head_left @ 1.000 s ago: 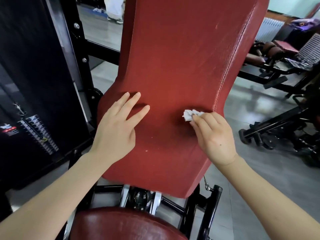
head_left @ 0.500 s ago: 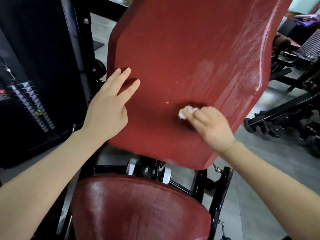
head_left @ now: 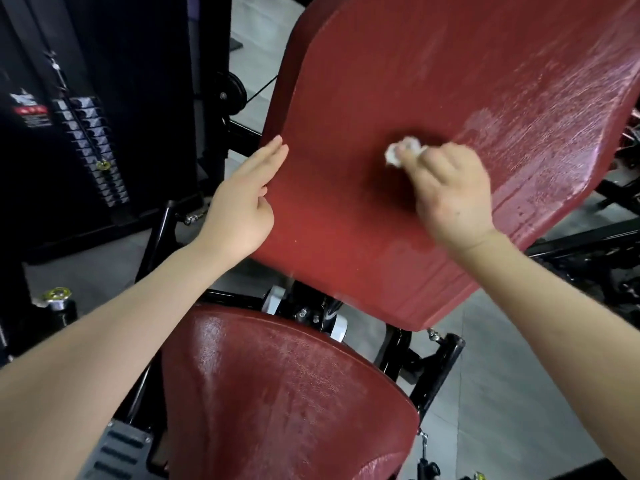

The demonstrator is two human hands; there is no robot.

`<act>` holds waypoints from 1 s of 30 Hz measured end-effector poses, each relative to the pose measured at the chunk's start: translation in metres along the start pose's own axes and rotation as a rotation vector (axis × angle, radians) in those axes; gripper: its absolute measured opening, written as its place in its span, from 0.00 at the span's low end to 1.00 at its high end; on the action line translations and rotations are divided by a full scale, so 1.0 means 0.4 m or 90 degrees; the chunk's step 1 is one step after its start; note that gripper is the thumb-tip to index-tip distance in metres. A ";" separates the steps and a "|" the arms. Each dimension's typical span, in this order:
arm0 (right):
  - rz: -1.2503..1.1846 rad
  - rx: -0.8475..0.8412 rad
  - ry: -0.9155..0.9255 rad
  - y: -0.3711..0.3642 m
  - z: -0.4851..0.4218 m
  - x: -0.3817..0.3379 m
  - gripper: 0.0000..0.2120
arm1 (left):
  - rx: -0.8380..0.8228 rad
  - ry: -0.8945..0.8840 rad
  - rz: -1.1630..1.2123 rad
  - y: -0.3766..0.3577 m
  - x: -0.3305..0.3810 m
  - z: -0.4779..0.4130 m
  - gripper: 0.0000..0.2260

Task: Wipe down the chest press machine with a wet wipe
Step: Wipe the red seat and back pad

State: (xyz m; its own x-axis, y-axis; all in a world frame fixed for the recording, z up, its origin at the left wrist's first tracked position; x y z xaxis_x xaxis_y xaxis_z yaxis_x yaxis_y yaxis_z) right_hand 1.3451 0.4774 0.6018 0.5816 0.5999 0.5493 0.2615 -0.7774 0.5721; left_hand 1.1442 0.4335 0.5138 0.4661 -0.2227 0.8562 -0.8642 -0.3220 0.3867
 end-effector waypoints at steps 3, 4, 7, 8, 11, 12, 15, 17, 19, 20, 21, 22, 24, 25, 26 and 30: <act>0.022 0.052 -0.121 0.014 -0.058 0.041 0.09 | -0.018 0.044 0.018 0.010 0.012 -0.005 0.33; -0.004 0.015 -0.087 -0.006 -0.039 -0.006 0.10 | -0.018 0.060 0.029 0.014 0.015 -0.007 0.33; -0.138 -0.157 0.115 -0.083 0.091 -0.180 0.17 | -0.010 0.116 0.055 0.015 0.016 -0.014 0.32; -0.149 -0.204 0.173 -0.094 0.123 -0.210 0.19 | -0.014 0.141 0.067 0.012 0.014 -0.015 0.32; -0.140 -0.174 0.217 -0.074 0.080 -0.174 0.15 | -0.004 0.258 0.178 0.013 -0.004 -0.011 0.33; -0.122 -0.128 0.182 -0.054 0.033 -0.131 0.14 | 0.009 0.289 0.213 0.017 -0.005 -0.007 0.34; -0.004 0.013 0.009 -0.001 -0.125 0.027 0.11 | 0.056 0.338 0.239 0.045 -0.012 0.000 0.33; 0.009 0.025 -0.054 0.000 -0.183 0.040 0.08 | 0.083 0.360 0.230 0.063 -0.025 0.007 0.33; -0.032 -0.024 -0.005 -0.033 -0.152 -0.046 0.09 | 0.097 0.375 0.225 0.073 -0.038 0.014 0.33; -0.068 -0.071 0.063 -0.060 -0.109 -0.106 0.11 | 0.099 0.381 0.227 0.076 -0.042 0.016 0.33; -0.112 -0.121 0.149 -0.084 -0.055 -0.165 0.13 | 0.098 0.388 0.233 0.077 -0.043 0.018 0.33; -0.136 -0.171 0.228 -0.098 -0.010 -0.213 0.17 | 0.095 0.393 0.239 0.079 -0.041 0.019 0.33; -0.120 -0.202 0.283 -0.110 0.008 -0.237 0.19 | 0.082 0.396 0.240 0.088 -0.040 0.015 0.34; -0.140 -0.205 0.249 -0.105 -0.026 -0.216 0.19 | 0.071 0.396 0.237 0.093 -0.041 0.010 0.34; -0.141 -0.179 0.199 -0.095 -0.074 -0.179 0.17 | 0.060 0.396 0.232 0.097 -0.045 0.005 0.34; 0.056 0.051 -0.098 -0.018 -0.279 0.026 0.09 | 0.017 0.397 0.205 0.105 -0.051 -0.025 0.33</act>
State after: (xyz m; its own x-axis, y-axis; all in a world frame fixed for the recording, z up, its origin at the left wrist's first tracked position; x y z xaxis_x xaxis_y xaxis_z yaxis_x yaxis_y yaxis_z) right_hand 1.2631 0.5103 0.6714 0.7139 0.4978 0.4925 0.2610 -0.8418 0.4725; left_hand 1.0964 0.4338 0.5162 -0.0147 0.2558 0.9666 -0.9322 -0.3531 0.0793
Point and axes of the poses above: each hand's wrist, its own z-axis away from the middle knuckle, its own y-axis out of the back of the hand, x = y × z, the point moved 6 cm from there along -z, towards the middle knuckle, and after that the axes turned 1 degree about -y, right-handed, at the moved point
